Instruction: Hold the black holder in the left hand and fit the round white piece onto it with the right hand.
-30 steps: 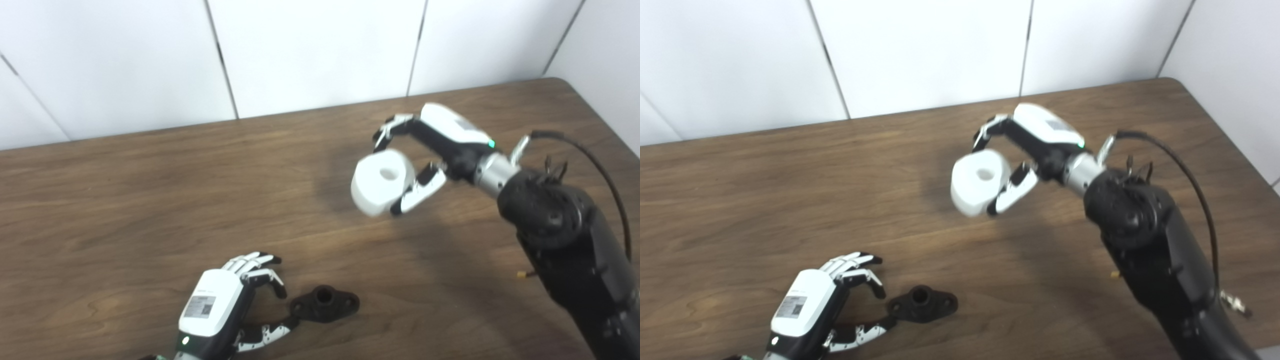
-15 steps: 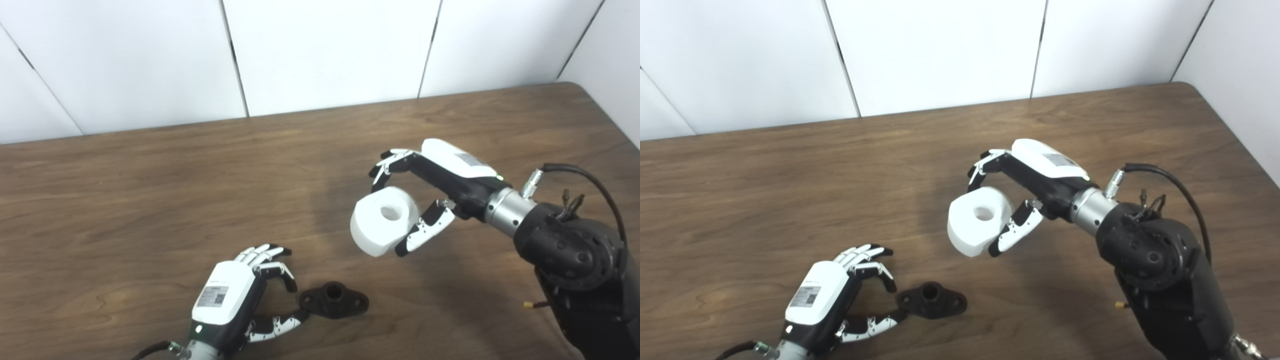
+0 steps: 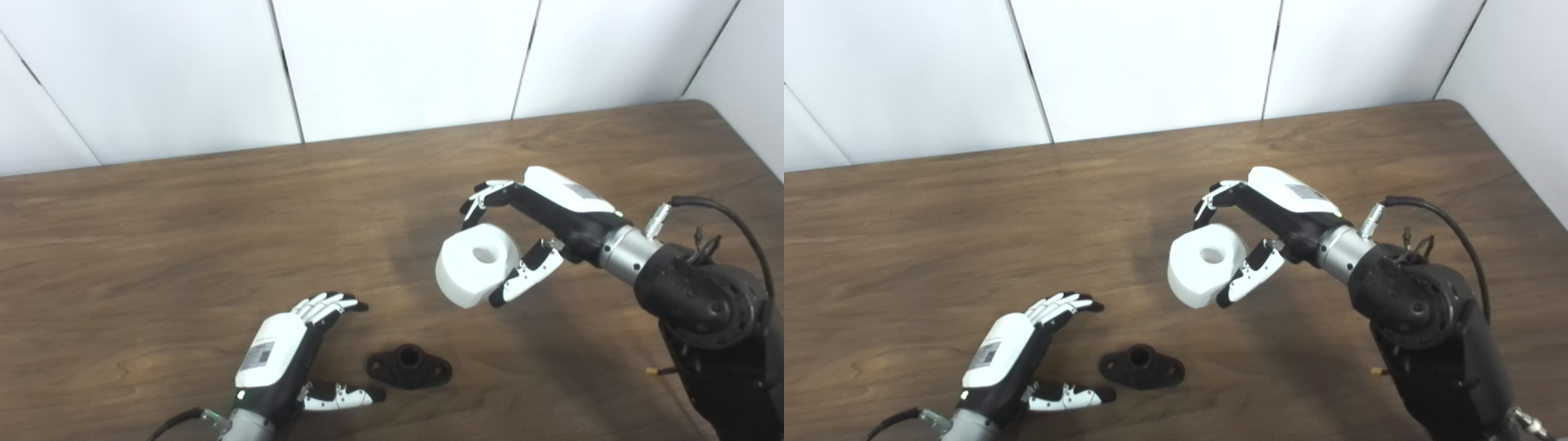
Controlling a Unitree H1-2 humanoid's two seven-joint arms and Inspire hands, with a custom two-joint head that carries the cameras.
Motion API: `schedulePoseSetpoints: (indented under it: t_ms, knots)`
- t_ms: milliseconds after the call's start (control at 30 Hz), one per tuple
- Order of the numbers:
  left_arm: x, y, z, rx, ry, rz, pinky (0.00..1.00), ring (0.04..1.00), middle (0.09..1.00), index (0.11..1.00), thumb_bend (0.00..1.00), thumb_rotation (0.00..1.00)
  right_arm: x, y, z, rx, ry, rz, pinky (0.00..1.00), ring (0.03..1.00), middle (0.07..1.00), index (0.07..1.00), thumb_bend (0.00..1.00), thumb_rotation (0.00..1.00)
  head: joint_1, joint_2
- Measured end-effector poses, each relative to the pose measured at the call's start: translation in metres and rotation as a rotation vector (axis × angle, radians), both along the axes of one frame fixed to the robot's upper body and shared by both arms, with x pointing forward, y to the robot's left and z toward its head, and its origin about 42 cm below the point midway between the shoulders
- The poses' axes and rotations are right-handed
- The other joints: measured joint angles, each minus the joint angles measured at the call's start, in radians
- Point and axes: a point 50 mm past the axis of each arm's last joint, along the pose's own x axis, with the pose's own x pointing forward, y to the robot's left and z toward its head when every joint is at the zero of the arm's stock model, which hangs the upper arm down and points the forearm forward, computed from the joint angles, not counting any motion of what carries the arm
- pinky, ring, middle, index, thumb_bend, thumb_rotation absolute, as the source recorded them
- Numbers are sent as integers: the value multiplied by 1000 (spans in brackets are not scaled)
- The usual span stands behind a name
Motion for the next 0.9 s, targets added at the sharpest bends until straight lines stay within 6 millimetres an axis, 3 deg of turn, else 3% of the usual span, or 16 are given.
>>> schedulePoseSetpoints:
  t_ms: [300,533,900]
  knots:
    - [-1,4,4,-101,20,-6,938,948,902,769,1000,299,7,-3,1,2,3,-14,853,912,784,482,524,134,3,6]
    - [-5,-1,-2,66,-50,-48,987,948,890,658,1000,264,11,-4,1,3,6,-21,844,904,778,481,524,134,6,12]
    - [1,-9,-5,156,-93,-65,1000,990,930,644,1000,235,13,-2,3,7,-4,-22,843,903,779,481,524,134,5,20]
